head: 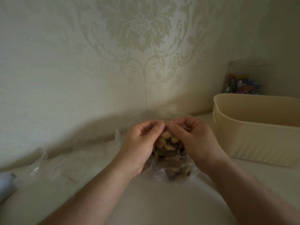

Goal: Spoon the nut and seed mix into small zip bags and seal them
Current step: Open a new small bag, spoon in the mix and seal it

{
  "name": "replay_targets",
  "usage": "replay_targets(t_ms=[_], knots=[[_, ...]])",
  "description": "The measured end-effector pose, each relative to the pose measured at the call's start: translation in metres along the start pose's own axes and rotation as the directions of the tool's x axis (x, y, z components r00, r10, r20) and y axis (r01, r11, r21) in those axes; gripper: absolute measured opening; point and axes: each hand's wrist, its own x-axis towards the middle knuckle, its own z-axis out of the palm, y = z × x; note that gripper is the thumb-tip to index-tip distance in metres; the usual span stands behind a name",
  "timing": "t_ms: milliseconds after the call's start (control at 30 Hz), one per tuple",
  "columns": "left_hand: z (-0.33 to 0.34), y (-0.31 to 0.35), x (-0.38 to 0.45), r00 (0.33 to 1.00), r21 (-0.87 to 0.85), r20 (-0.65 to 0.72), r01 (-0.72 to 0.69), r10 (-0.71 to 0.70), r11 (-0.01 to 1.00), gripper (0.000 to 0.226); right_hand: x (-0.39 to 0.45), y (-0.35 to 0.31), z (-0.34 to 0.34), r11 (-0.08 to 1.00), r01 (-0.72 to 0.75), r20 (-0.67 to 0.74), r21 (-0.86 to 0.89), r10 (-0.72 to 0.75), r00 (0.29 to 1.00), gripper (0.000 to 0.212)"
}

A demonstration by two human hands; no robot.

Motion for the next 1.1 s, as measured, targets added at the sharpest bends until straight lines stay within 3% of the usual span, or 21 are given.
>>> replay_targets(t_ms=[133,333,433,533,667,733,800,867,1000,1100], knots=[[-0.0041,-0.0033,0.0045,0.998,0.003,-0.07,0.005,-0.005,1.0,0.026,0.0037,0.0028,-0.0011,0.999,-0.014,-0.045,0.042,0.016,0.999,0.002],[-0.0053,-0.0018,0.0063,0.987,0.008,-0.152,-0.054,0.055,0.998,0.006,0.0096,0.0101,-0.0056,0.999,-0.05,-0.117,-0.004,0.049,0.992,0.007],[-0.0044,-0.0007,0.0064,0.98,0.037,-0.167,-0.1,0.104,0.994,0.022,0.008,0.009,-0.0053,0.996,-0.038,-0.131,-0.081,0.027,0.991,0.015],[-0.0046,0.0,0.005,0.977,0.057,-0.161,-0.129,0.137,0.99,0.019,0.0079,0.0094,-0.0053,0.991,-0.023,-0.138,-0.132,0.005,0.99,0.017],[-0.0071,-0.0004,0.004,0.987,0.076,-0.124,-0.096,0.105,0.992,0.006,0.0073,0.0066,-0.0062,0.999,-0.046,-0.064,-0.003,0.045,0.997,0.005],[-0.005,0.002,0.0019,0.99,0.078,-0.114,-0.079,0.088,0.994,0.007,0.0057,0.0052,-0.0077,0.996,-0.07,0.003,0.047,0.07,0.998,0.018],[-0.0025,0.0041,-0.0002,0.992,0.059,-0.103,-0.061,0.067,0.996,0.007,0.0023,0.0037,-0.0043,0.999,-0.027,0.087,-0.039,0.03,0.996,0.022],[-0.0017,0.0047,-0.0007,0.995,0.026,-0.092,-0.029,0.031,0.999,0.016,0.0012,0.0047,0.0005,0.996,-0.011,0.079,-0.085,0.017,0.997,0.01],[-0.004,0.0049,0.0033,0.989,-0.102,-0.065,0.129,-0.136,0.986,0.039,0.007,0.0074,-0.0002,0.988,-0.107,-0.055,0.115,0.113,0.992,0.011],[-0.0026,0.006,0.0021,0.984,-0.108,0.055,0.174,-0.169,0.979,0.035,0.0102,0.0068,-0.0051,0.921,-0.125,-0.038,0.368,0.15,0.988,0.012]])
